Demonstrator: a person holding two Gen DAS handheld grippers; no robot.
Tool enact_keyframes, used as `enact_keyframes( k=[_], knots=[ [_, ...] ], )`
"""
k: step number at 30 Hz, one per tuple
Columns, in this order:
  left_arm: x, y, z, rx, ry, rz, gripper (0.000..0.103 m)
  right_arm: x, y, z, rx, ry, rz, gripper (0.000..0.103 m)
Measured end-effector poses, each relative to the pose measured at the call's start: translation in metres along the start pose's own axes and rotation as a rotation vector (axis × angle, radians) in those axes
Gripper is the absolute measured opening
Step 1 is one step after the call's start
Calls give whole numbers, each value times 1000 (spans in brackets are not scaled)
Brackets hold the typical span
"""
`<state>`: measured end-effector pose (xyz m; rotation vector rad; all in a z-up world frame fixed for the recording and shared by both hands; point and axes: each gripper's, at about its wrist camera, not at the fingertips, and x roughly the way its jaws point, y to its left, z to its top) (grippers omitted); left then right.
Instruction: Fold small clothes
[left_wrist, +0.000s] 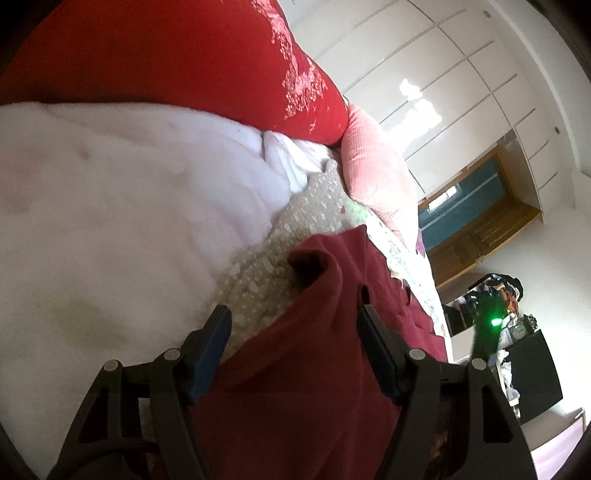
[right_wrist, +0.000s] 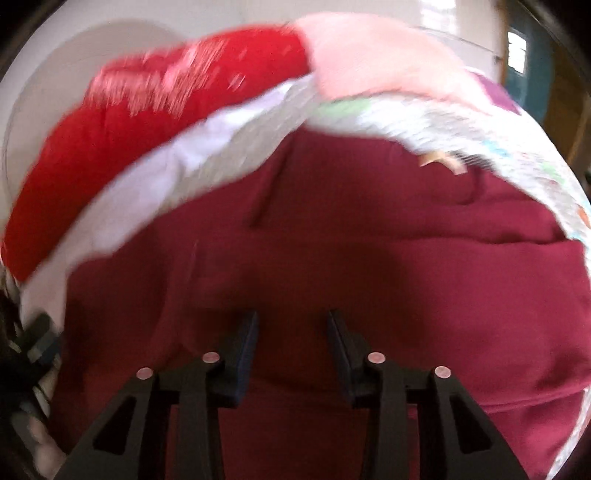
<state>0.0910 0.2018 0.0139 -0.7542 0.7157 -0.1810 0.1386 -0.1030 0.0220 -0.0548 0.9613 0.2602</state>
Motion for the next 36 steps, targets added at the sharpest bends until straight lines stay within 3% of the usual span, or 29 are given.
enact_keyframes(
  k=[2, 4, 6, 8, 13, 18, 22, 25, 28, 30, 32, 33, 34, 36],
  knots=[
    [-7, 1, 1, -5, -23, 18, 69, -1, 11, -1, -65, -22, -53, 47],
    [-14, 1, 2, 3, -55, 82, 69, -11, 16, -3, -76, -20, -40, 47],
    [-30, -1, 2, 20, -94, 172, 69, -30, 17, -10, -61, -25, 17, 47],
    [-50, -7, 1, 38, -140, 214, 69, -53, 22, -25, -68, -34, 60, 47],
    [-114, -21, -14, 87, -213, 280, 72, -90, 48, -79, -91, -4, 232, 54],
    [-159, -18, -27, 80, -225, 332, 73, -86, 84, -114, -89, 63, 390, 60],
    [-184, -15, -36, 73, -237, 335, 73, -73, 109, -124, -92, 108, 425, 62],
    [-191, -11, -39, 69, -229, 331, 73, -63, 127, -124, -105, 103, 393, 78],
    [-193, -7, -42, 65, -220, 315, 73, -56, 140, -122, -98, 82, 345, 80],
    [-192, -6, -42, 59, -215, 303, 73, -57, 153, -120, -127, 58, 303, 70],
    [-192, -4, -42, 53, -208, 294, 73, -53, 160, -117, -166, 55, 232, 36],
    [-191, -3, -42, 50, -205, 292, 73, -53, 158, -113, -180, 56, 220, 24],
    [-191, -1, -42, 45, -202, 290, 73, -54, 159, -106, -194, 57, 241, 4],
    [-189, 4, -42, 30, -195, 290, 73, -64, 158, -85, -208, 49, 249, 4]
  ],
)
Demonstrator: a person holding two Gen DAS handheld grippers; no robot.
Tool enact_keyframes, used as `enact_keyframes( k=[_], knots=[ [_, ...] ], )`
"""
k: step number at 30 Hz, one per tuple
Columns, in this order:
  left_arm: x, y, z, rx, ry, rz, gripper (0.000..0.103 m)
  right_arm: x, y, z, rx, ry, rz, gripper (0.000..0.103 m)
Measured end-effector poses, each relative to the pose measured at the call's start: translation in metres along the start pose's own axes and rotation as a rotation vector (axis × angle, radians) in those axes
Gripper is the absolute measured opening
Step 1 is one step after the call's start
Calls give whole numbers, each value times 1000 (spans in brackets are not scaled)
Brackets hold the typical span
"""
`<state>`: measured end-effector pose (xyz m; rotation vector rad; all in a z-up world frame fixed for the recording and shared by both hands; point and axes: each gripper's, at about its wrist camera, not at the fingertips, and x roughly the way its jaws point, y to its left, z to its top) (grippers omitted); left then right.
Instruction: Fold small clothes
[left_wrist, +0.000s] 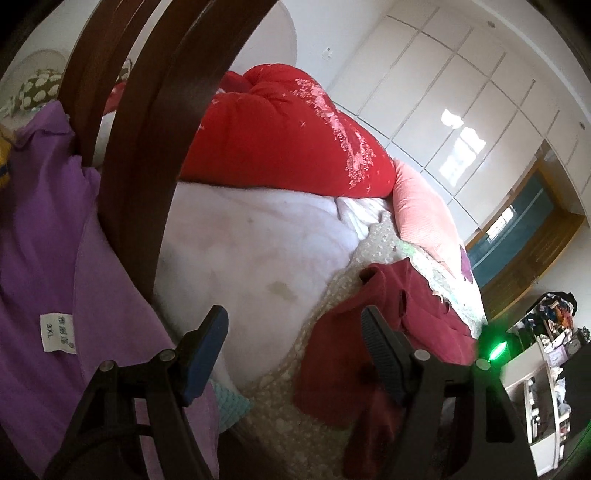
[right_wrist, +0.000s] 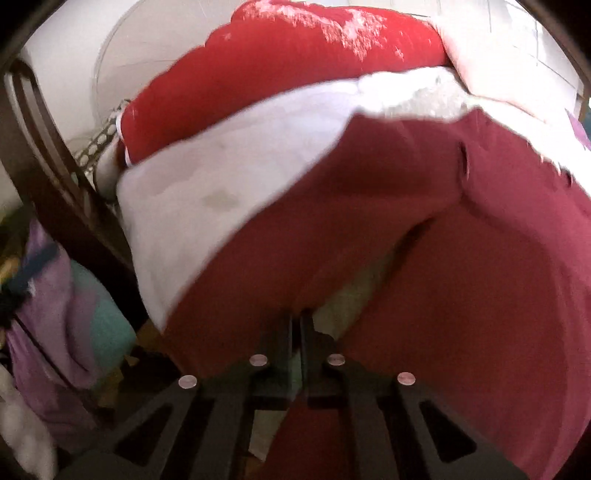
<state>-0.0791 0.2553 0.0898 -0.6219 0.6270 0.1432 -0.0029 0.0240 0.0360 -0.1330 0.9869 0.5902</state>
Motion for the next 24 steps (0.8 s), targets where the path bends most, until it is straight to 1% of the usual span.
enact_keyframes(
  k=[2, 4, 6, 7, 8, 9, 11, 13, 15, 16, 18, 20, 21, 22, 24],
  knots=[
    [1, 3, -1, -11, 9, -5, 73, -25, 8, 29, -89, -73, -52, 4],
    [1, 2, -1, -12, 13, -5, 73, -58, 18, 58, -156, -162, -80, 4],
    [1, -1, -1, -7, 14, -7, 73, -109, 21, 93, -176, -292, -92, 4],
    [1, -2, -1, -5, 16, -9, 73, -126, 19, 102, -175, -332, -94, 4],
    [1, -4, -2, -2, 20, -12, 73, -156, 13, 116, -166, -399, -93, 4],
    [1, -5, -3, 3, 23, -15, 73, -172, 11, 122, -161, -435, -97, 4],
    [3, -9, -5, 15, 34, -17, 73, -214, 0, 131, -154, -535, -126, 4],
    [6, -14, -9, 26, 52, -22, 73, -241, -13, 134, -157, -585, -169, 4],
    [12, -21, -12, 39, 76, -30, 73, -253, -33, 130, -160, -574, -217, 4],
    [14, -25, -14, 47, 84, -32, 73, -253, -47, 124, -166, -543, -244, 4],
    [18, -35, -18, 72, 96, -31, 73, -246, -66, 113, -177, -473, -268, 4],
    [23, -47, -21, 100, 107, -34, 73, -228, -91, 93, -192, -360, -289, 4],
    [26, -52, -22, 112, 112, -37, 73, -219, -102, 85, -197, -318, -305, 4],
    [30, -59, -22, 126, 119, -41, 74, -213, -110, 81, -197, -291, -324, 4],
    [41, -73, -23, 157, 137, -48, 74, -193, -138, 63, -187, -226, -391, 4]
  ],
)
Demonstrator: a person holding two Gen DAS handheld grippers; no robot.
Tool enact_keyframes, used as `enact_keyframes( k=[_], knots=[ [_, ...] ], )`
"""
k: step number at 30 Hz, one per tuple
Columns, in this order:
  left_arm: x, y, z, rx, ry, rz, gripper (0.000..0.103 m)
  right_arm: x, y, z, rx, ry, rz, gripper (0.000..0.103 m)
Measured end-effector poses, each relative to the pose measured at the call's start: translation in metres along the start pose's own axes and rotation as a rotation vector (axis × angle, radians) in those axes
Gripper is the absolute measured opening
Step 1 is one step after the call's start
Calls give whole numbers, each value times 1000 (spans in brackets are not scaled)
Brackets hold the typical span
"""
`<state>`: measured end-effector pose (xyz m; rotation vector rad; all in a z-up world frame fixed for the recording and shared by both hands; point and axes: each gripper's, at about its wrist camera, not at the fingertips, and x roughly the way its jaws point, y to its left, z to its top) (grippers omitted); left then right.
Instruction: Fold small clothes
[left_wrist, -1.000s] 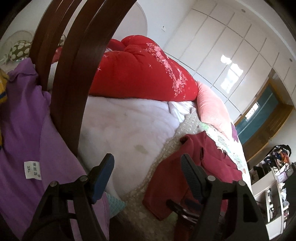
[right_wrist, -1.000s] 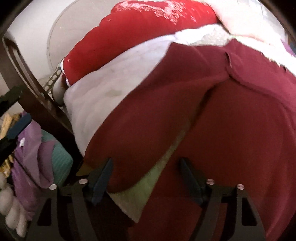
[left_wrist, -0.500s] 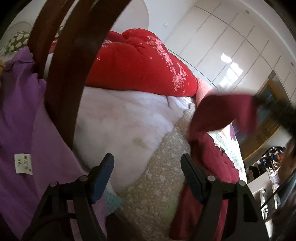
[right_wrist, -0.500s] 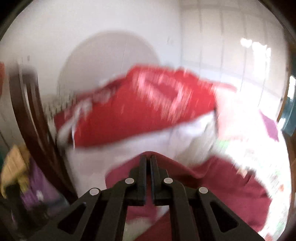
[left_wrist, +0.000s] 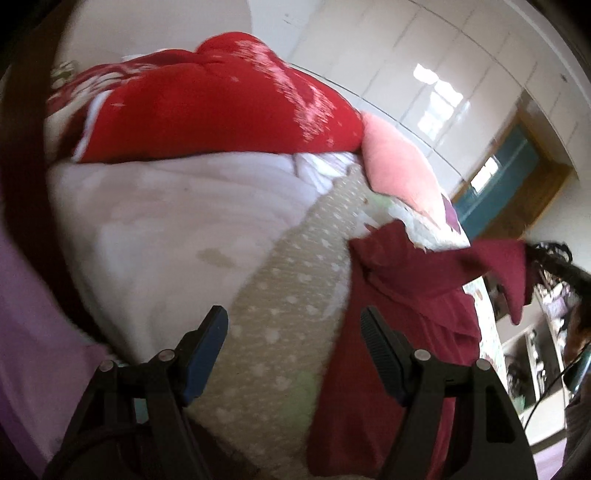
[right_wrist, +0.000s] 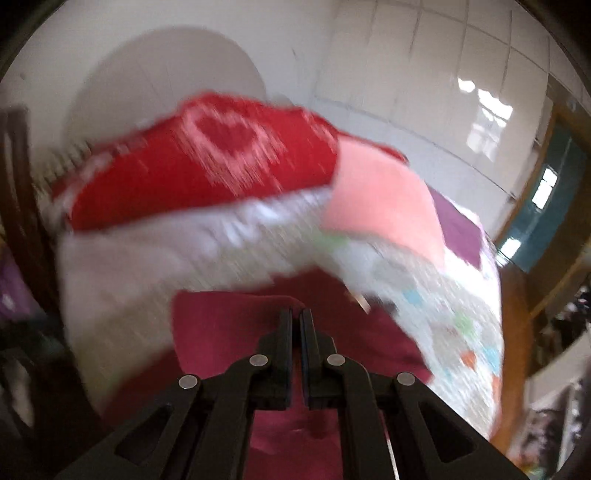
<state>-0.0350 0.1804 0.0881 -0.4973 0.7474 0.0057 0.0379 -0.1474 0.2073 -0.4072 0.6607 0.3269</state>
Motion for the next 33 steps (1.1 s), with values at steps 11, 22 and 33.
enact_keyframes(
  k=[11, 22, 33],
  knots=[
    [105, -90, 43, 147, 51, -57, 74, 103, -98, -86, 88, 307, -195, 7],
    [192, -83, 49, -33, 56, -81, 74, 117, -143, -63, 531, 156, 87, 60],
    [195, -83, 43, 48, 40, -151, 74, 270, -43, -9, 414, 373, 243, 44]
  ],
)
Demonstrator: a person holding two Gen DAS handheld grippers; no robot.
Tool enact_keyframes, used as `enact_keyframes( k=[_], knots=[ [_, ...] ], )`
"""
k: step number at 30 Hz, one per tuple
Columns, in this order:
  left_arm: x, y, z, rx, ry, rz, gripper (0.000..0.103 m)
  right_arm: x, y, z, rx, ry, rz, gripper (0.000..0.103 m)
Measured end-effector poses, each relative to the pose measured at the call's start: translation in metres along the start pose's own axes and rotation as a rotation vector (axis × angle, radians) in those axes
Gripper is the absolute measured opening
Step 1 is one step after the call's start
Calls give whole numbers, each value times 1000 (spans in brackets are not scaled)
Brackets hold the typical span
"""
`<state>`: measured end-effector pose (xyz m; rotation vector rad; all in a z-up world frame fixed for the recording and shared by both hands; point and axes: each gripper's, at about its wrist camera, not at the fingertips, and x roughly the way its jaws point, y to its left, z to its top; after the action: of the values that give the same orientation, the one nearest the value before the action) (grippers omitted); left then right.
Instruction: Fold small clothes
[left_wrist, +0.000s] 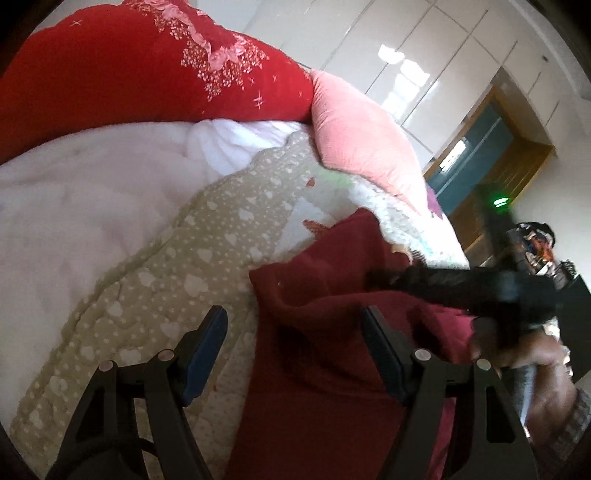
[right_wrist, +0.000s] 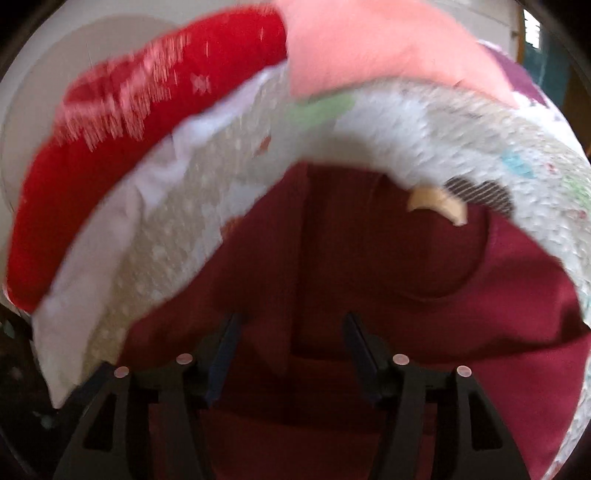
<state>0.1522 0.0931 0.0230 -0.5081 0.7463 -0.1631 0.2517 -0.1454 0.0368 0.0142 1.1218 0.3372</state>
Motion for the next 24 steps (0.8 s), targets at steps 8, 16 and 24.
enact_keyframes(
  k=[8, 16, 24],
  knots=[
    [-14, 40, 17, -128, -47, 11, 74, -24, 59, 50, -177, -141, -129, 4],
    [3, 53, 19, -158, 17, 32, 75, -2, 105, 67, -272, -171, -167, 49],
    [1, 51, 18, -161, 17, 29, 75, -48, 49, 11, -148, -143, -134, 56]
  ],
)
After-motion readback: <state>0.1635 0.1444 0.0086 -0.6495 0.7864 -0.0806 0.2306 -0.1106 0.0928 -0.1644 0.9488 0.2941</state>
